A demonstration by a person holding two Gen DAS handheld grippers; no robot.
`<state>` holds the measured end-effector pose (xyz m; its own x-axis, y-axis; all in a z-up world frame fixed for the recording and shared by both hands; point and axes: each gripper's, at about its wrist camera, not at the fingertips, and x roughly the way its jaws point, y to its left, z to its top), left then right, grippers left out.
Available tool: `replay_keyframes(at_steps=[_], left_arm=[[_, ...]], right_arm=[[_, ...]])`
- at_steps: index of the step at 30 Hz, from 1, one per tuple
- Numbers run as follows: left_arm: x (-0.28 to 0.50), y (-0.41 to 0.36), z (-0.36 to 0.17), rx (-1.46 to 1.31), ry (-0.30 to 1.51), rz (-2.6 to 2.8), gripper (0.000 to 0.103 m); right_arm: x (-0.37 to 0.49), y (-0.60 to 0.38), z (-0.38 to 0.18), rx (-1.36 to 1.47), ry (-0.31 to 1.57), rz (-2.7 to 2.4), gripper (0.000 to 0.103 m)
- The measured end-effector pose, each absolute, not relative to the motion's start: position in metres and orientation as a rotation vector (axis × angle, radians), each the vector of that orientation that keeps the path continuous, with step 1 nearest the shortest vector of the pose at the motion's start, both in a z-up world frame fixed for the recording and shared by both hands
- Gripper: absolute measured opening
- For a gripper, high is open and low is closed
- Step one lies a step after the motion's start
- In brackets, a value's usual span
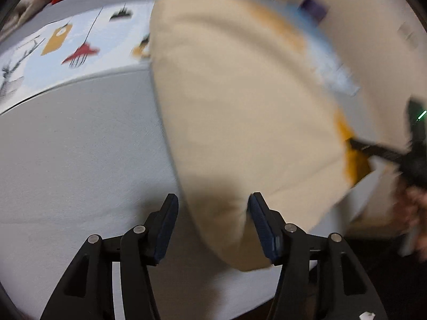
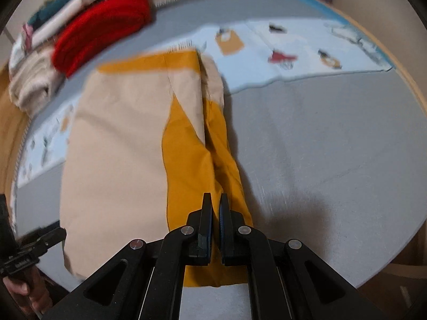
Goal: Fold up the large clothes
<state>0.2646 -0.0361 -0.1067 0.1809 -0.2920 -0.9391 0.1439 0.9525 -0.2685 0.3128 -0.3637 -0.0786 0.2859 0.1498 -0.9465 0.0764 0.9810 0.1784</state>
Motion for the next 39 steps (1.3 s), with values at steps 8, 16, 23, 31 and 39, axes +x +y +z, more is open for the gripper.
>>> replay_keyframes(at_steps=[8, 16, 23, 31, 39], left_arm=[[0.257, -0.031, -0.092, -0.191, 1.345, -0.408, 0.048], [0.257, -0.028, -0.104, -0.18, 1.416, -0.385, 0.057], [0.268, 0.015, -0.09, -0.463, 1.332, -0.303, 0.054], [0.298, 0.042, -0.117, -0.788, 1.323, -0.203, 0.056], [0.337, 0.032, -0.149, -0.907, 1.31, -0.225, 0.073]], right_arm=[[0.31, -0.343, -0.1, 0.043, 1.398, 0.119, 0.005], [0.303, -0.356, -0.116, -0.089, 1.425, 0.041, 0.005], [0.299, -0.409, -0.077, 0.314, 1.244, 0.032, 0.022], [0.3, -0.382, -0.123, 0.309, 1.424, 0.131, 0.058], [0.317, -0.381, -0.148, 0.35, 1.501, 0.155, 0.052]])
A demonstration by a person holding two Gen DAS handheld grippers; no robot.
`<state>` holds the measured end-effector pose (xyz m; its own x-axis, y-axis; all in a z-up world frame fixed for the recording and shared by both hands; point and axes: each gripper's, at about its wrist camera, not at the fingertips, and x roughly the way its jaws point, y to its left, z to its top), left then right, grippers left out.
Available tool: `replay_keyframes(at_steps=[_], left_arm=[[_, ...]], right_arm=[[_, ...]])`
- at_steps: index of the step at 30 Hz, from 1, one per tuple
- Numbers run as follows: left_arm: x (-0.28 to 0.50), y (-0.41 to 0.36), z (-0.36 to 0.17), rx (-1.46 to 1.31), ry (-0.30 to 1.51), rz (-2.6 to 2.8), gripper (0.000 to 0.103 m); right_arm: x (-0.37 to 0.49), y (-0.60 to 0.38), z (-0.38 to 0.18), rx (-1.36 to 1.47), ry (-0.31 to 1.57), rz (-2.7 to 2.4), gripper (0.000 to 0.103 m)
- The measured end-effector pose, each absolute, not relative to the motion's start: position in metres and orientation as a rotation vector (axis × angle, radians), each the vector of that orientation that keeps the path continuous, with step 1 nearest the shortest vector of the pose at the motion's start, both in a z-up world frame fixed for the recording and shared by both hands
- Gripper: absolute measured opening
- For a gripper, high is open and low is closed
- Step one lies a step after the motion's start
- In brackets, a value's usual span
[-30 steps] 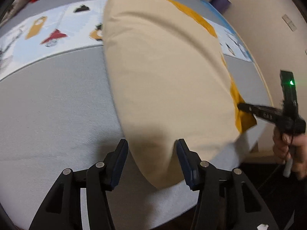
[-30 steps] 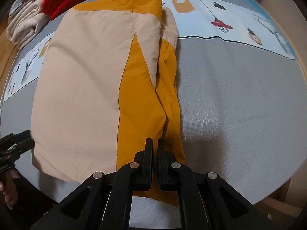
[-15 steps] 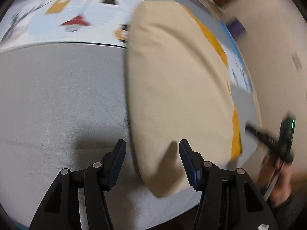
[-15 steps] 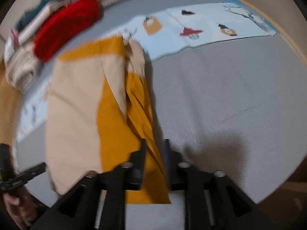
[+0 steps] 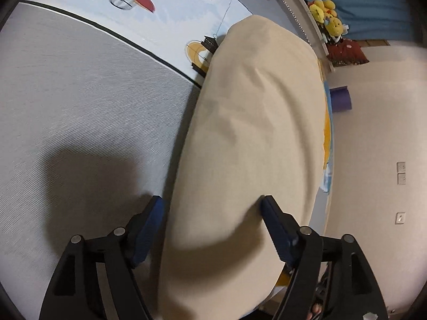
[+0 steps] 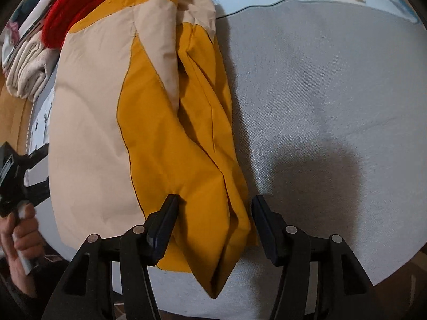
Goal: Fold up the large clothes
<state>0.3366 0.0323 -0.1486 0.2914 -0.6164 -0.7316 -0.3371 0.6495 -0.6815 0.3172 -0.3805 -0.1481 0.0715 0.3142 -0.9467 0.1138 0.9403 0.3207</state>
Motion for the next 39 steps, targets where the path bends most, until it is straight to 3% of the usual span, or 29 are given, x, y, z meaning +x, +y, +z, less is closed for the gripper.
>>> replay_keyframes(at_steps=[4, 9, 12, 16, 21, 27, 33, 36, 39], left_arm=[[0.346, 0.021, -0.16, -0.897, 1.304, -0.269, 0.075], [0.347, 0.021, -0.15, -0.861, 1.266, -0.271, 0.05], [0.345, 0.024, -0.129, -0.823, 1.237, -0.295, 0.044], [0.341, 0.034, -0.109, -0.744, 1.206, -0.29, 0.044], [0.327, 0.1, -0.094, -0.761, 1.173, -0.175, 0.044], [0.311, 0.153, -0.105, -0.746, 1.256, -0.046, 0.047], [0.286, 0.149, -0.07, -0.631, 1.192, -0.199, 0.047], [0.28, 0.109, -0.078, -0.402, 1.287, -0.302, 0.048], [0.257, 0.08, -0.095, -0.057, 1.323, -0.179, 0.066]], right_arm=[[0.32, -0.376, -0.149, 0.339, 1.503, 0.182, 0.037], [0.318, -0.363, -0.142, 0.32, 1.474, 0.185, 0.025], [0.315, -0.357, -0.139, 0.357, 1.46, 0.182, 0.017], [0.315, -0.331, -0.133, 0.333, 1.445, 0.17, 0.016], [0.322, -0.279, -0.12, 0.336, 1.402, 0.255, 0.015], [0.318, -0.224, -0.109, 0.284, 1.383, 0.362, 0.015], [0.323, -0.228, -0.116, 0.284, 1.417, 0.321, 0.018], [0.322, -0.244, -0.12, 0.27, 1.421, 0.297, 0.02], [0.308, -0.248, -0.118, 0.14, 1.421, 0.238, 0.023]])
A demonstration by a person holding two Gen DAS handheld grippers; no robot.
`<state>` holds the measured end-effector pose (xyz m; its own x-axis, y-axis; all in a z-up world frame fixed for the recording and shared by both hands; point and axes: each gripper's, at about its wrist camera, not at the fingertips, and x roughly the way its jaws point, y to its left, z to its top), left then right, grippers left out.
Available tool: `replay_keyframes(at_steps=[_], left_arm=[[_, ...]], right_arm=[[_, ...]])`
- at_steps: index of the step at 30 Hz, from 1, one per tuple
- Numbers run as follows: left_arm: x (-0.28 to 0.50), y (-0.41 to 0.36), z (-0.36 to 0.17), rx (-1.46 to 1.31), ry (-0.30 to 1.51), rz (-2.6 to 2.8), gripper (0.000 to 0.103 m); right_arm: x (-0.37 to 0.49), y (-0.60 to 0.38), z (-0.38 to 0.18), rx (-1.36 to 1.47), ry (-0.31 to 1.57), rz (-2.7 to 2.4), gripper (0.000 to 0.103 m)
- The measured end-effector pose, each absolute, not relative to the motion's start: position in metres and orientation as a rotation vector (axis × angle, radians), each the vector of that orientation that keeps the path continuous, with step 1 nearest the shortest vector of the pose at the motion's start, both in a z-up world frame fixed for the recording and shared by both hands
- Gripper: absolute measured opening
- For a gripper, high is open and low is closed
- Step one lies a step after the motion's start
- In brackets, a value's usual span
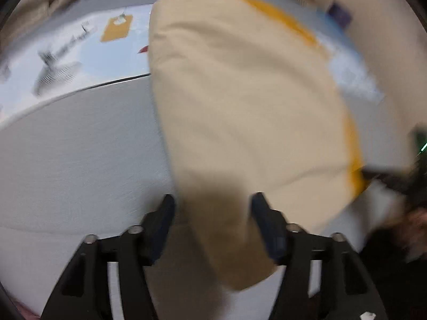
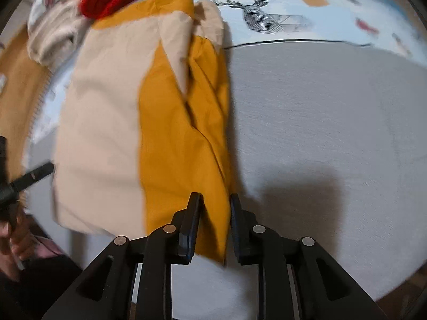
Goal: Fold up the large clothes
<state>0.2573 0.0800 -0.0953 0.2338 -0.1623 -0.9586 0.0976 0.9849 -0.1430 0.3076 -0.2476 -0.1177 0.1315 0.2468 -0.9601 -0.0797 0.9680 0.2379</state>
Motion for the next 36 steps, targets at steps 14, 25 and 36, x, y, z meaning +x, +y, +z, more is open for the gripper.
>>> replay_keyframes(at_steps=[14, 25, 36], left_arm=[[0.097, 0.045, 0.015, 0.02, 0.889, 0.051, 0.099], [0.042, 0.016, 0.046, -0.062, 0.825, 0.092, 0.101], [0.044, 0.008, 0.031, -0.116, 0.868, 0.08, 0.102]], right_arm=[[0.154, -0.249, 0.016, -0.016, 0.896, 0.099, 0.08], [0.06, -0.201, 0.056, -0.154, 0.766, 0.188, 0.086], [0.066, -0.194, 0.04, -0.034, 0.848, 0.173, 0.087]])
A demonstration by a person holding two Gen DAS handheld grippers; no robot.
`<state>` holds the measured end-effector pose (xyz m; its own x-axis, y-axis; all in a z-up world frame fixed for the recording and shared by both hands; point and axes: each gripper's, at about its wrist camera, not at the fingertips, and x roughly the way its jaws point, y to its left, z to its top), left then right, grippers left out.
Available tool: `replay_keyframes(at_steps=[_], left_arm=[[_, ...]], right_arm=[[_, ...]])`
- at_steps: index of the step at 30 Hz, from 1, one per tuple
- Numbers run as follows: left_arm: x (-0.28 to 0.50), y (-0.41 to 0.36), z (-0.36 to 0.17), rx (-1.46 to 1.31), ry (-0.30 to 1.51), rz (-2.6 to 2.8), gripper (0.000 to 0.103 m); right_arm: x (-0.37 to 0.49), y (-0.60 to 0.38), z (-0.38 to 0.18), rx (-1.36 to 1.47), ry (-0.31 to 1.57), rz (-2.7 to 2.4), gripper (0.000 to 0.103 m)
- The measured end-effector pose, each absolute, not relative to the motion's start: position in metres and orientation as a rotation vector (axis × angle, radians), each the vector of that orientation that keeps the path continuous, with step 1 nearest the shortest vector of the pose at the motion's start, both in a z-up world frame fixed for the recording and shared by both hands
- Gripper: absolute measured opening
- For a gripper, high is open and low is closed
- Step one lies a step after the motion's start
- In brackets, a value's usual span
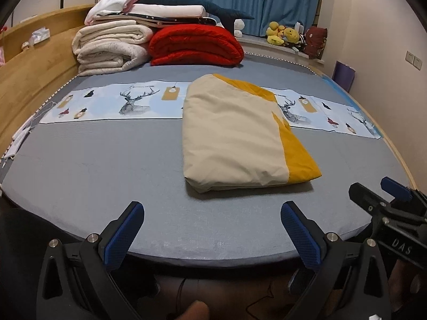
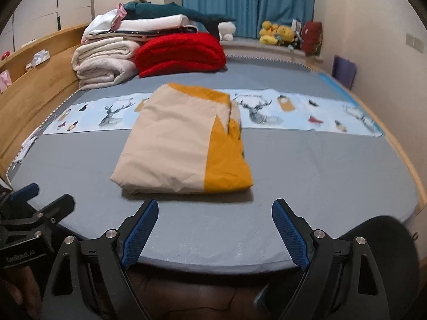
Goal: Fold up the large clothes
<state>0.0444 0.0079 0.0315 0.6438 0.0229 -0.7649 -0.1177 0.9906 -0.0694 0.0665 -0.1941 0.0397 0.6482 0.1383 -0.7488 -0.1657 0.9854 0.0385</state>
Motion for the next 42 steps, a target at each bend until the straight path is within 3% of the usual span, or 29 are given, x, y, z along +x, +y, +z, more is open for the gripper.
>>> replay_keyframes(at_steps=[42], left_arm=[[0.045, -0.002, 0.029, -0.114, 0.876, 0.068, 0.102]], right_arm=[[0.069, -0.181, 0.033, -0.061, 0.825, 0.191, 0.087]])
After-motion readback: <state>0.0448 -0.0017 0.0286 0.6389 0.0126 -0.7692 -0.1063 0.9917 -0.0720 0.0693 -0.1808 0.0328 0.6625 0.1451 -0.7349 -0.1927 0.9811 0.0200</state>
